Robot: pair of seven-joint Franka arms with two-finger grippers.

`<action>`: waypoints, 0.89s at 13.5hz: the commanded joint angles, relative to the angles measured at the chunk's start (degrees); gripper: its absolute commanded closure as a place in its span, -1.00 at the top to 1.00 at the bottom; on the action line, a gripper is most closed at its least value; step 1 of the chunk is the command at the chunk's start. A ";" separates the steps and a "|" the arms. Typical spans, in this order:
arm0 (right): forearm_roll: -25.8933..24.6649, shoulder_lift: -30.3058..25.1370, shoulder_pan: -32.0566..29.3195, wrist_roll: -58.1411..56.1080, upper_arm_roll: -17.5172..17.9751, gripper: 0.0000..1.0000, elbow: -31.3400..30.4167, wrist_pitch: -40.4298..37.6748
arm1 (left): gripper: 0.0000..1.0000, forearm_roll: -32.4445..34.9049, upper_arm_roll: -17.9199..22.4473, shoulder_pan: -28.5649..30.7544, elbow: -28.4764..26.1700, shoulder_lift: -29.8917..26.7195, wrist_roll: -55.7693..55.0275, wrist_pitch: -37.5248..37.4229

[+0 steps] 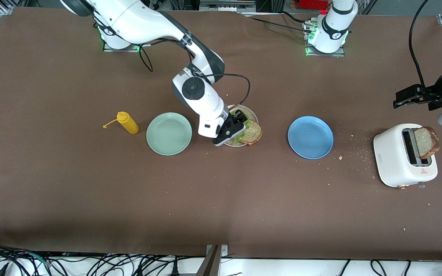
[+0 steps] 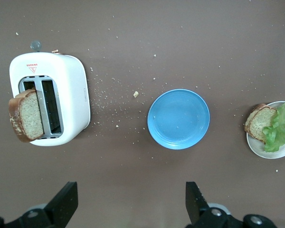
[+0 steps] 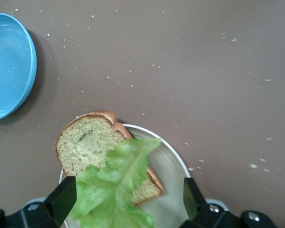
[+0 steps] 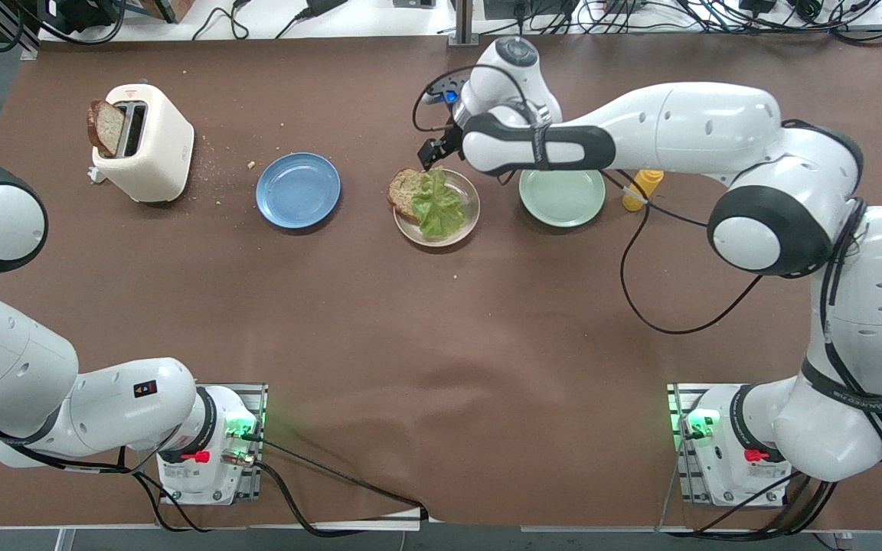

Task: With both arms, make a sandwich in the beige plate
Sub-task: 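Withdraw the right gripper while the left gripper moves toward the toaster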

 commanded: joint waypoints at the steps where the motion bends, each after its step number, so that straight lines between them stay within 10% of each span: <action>1: 0.41 -6.81 -2.92 -1.25 0.35 1.00 -2.15 -10.05 | 1.00 1.85 -0.21 -0.04 -0.29 -0.70 -0.49 -0.51; 12: -0.20 -21.75 -18.21 -11.43 -4.65 1.00 -9.10 -28.80 | 1.00 2.02 -0.21 -0.04 -0.20 -0.53 -0.49 -0.33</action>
